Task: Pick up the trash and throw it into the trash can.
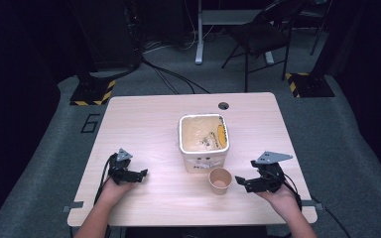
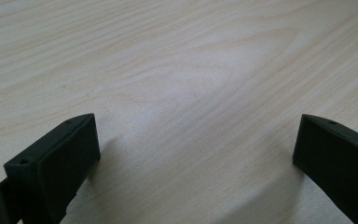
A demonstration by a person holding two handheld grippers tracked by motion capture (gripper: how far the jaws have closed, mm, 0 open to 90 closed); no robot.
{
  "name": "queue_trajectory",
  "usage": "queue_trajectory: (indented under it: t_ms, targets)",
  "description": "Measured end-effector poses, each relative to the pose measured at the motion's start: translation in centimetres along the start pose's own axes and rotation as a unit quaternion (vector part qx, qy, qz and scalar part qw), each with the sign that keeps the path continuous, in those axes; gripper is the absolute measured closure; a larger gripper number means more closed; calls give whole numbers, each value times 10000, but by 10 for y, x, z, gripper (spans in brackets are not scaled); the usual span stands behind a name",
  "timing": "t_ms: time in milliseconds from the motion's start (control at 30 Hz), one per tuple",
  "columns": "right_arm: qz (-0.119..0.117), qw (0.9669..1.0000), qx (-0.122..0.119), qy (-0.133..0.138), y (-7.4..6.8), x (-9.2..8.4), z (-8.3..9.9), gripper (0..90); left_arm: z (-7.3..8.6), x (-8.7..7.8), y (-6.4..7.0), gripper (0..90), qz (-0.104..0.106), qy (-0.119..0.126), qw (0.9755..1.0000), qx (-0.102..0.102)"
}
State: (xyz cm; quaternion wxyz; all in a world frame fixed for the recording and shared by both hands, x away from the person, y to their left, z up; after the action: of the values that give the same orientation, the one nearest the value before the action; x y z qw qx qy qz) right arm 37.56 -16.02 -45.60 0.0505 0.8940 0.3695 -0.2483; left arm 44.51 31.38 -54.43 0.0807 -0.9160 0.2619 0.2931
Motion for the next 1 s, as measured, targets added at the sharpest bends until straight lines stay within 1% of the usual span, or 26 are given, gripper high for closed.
queue_trajectory:
  t_ms: [67, 100, 133, 233, 333, 433, 667, 833, 867, 1000]
  targets:
    - [-98, 9999, -37, 13, -5, 1, -1, 130, 0, 0, 0, 2, 0, 0, 10000, -1]
    - [-98, 9999, -37, 13, -5, 1, -1, 130, 0, 0, 0, 2, 0, 0, 10000, -1]
    - [-160, 9998, -67, 5, -9, 3, -1, 130, 0, 0, 0, 2, 1, 0, 10000, 0]
    - [-204, 9997, -103, -4, -13, 6, -1, 130, 0, 0, 0, 2, 0, 0, 10000, -1]
    - [-316, 9993, -190, 6, -21, 11, -3, 130, 0, 0, 0, 2, -1, 0, 10000, -3]
    - [-391, 9990, -232, -10, -25, 14, -5, 130, 0, 0, 0, 2, -2, 2, 10000, -4]
    - [-476, 9985, -271, -1, -31, 21, -6, 115, 0, 0, 0, 2, -1, 1, 10000, -2]
    - [-550, 9980, -305, -42, -37, 28, -5, 96, 0, 0, 0, 2, 3, 1, 10000, -5]
    - [-587, 9976, -351, -70, -40, 31, -5, 92, 0, 0, 0, 2, -1, 0, 10000, -1]
    - [-603, 9974, -371, -102, -43, 35, -5, 88, 0, 0, 0, 2, 3, 2, 10000, -7]
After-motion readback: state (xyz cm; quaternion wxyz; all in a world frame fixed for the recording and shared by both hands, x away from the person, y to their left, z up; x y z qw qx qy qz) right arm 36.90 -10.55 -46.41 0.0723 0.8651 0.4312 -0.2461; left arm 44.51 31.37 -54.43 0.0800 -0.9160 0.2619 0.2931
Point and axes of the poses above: each handheld gripper's, and its own axes: x roughly forward along the jaws, z roughly out of its underside, y roughly to its right, the point moved 2 cm from there along x, roughly forward along the jaws, and after that the axes turned 9 degrees about y, right-handed, at the moved point
